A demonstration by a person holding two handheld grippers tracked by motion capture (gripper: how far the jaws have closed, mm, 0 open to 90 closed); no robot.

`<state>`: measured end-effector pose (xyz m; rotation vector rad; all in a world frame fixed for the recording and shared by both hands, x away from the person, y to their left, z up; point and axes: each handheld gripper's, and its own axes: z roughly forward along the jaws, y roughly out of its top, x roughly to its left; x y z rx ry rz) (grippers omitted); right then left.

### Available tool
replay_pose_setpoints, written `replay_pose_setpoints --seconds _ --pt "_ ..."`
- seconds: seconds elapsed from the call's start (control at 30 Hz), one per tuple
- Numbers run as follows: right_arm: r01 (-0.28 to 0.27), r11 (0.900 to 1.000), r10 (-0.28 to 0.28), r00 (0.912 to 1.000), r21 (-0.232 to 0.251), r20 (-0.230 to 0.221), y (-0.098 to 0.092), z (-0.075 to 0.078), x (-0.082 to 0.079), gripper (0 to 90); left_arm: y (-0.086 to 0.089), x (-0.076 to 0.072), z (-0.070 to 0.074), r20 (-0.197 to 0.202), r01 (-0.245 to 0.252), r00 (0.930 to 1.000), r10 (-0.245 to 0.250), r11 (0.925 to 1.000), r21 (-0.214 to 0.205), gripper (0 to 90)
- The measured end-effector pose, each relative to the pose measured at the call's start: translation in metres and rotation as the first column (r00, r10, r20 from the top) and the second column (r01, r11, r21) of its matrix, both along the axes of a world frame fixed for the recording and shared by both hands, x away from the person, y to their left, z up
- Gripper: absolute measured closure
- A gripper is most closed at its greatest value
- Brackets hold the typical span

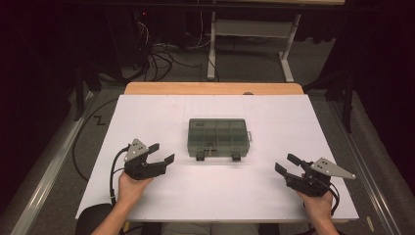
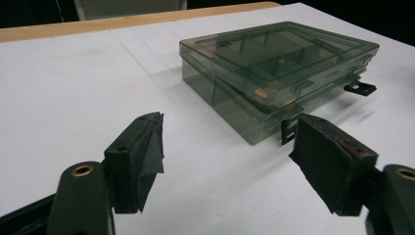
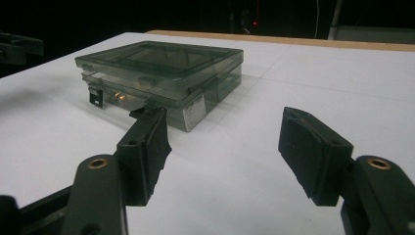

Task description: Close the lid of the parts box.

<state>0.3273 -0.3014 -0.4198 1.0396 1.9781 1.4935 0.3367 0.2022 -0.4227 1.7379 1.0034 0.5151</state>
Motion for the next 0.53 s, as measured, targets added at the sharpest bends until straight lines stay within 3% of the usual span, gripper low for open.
replay_pose_setpoints --seconds 0.53 --pt "-0.002 0.9999 0.002 0.9999 0.012 0.012 -0.0002 0.0012 -0.0007 36.6 0.0014 -0.0007 0.0013 0.009 0.001 1.0 -0.001 0.9998 -0.02 27.5"
